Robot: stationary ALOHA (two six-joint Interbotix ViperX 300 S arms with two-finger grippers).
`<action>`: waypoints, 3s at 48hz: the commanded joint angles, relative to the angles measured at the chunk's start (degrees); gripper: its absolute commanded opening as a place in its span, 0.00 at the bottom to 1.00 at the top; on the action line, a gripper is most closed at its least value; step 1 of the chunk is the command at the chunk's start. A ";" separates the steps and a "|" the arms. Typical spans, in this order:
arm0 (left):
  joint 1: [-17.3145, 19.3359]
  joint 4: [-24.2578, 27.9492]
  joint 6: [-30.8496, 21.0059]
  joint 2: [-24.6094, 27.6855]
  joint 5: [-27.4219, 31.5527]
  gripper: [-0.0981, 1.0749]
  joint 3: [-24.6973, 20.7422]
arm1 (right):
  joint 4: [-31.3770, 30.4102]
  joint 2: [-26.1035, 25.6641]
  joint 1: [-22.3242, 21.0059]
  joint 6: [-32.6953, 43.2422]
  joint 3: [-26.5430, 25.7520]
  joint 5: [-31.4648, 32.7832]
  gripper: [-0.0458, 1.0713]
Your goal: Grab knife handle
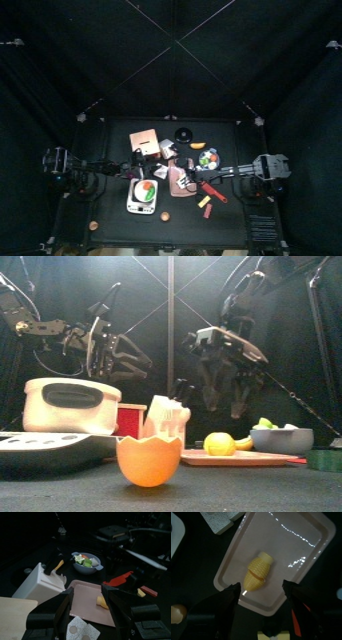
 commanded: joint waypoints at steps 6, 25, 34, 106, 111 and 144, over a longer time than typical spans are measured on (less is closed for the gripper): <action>0.09 0.09 -0.09 -0.88 -0.35 0.81 -0.53 | 2.46 -10.90 3.78 -0.26 7.12 7.91 0.91; 0.09 0.00 -0.09 -0.79 -0.35 0.81 -0.88 | 6.86 -19.95 15.47 0.70 25.66 -4.57 0.89; 0.00 0.00 -0.09 -0.88 -0.35 0.81 -0.88 | 7.29 -17.31 15.56 0.70 29.36 -6.59 0.87; 0.26 0.00 -0.09 -0.70 -0.09 0.81 -0.97 | 10.28 -5.63 21.53 0.70 28.92 -8.79 0.54; 0.26 0.00 -0.09 -0.70 -0.09 0.81 -0.97 | 9.67 -7.12 21.62 0.62 27.69 -6.24 0.54; 0.26 0.00 -0.09 -0.79 -0.09 0.81 -0.97 | 2.72 -15.91 21.45 0.79 22.06 5.19 0.54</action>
